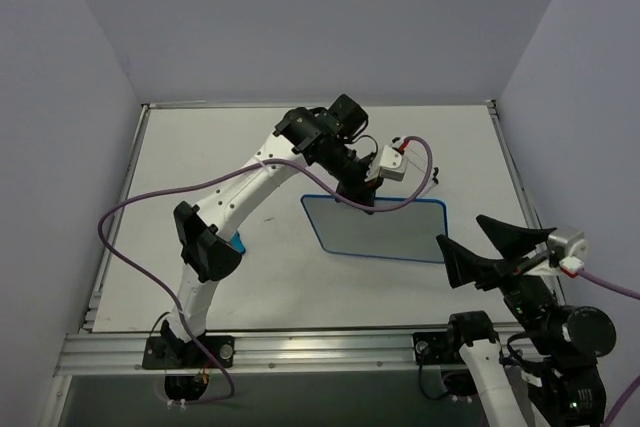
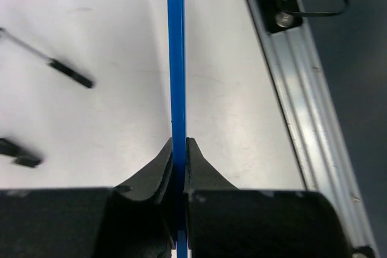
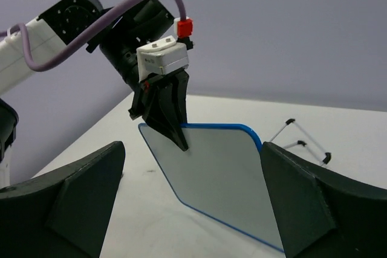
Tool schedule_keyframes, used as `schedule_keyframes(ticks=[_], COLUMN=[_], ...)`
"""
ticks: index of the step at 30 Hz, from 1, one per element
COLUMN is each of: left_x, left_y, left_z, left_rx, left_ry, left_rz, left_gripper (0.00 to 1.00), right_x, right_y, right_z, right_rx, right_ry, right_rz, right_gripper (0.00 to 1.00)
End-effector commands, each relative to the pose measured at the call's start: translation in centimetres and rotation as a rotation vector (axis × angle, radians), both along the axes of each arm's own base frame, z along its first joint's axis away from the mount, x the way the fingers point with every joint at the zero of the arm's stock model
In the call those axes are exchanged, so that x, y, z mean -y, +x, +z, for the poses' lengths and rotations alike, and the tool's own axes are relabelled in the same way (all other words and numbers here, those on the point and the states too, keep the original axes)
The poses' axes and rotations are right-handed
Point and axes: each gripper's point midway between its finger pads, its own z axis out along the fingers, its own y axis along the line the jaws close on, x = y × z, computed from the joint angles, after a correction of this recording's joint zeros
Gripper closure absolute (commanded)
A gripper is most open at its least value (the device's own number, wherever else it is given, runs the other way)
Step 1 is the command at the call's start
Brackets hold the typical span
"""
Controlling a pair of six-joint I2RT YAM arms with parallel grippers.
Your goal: Erase the whiteboard
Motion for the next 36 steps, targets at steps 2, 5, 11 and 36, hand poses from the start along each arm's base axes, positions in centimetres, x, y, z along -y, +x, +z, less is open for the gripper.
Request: schedule_keyframes(ticks=[2,5,11,36], left_x=[-2.1,-2.0,-2.3,-8.9], left_y=[1.7,4.6,7.3,-3.7], left_z=[3.0,4.3,4.3,3.2], left_rx=[0.14,0.288,0.385,0.383], left_ry=[-0.012,-0.048,-0.033,0.011], left_rz=[0.024,0.047,0.05,-0.101], left_gripper=[0.98,0.98,0.98,0.98], right_x=[3.1,4.1,3.4,-9.0], right_y=[-1.6,-2.8,-1.8,2.5], right_z=[0.7,1.5,-1.1,-5.0], right_rx=[-0.006,0.019,-0.077,-0.323], right_ry=[-0.019,-0.012,-0.05,-0.557], right_rz=[-0.165,-0.212,-0.174,0.695], right_gripper=[0.1,0.1,0.09,0.12])
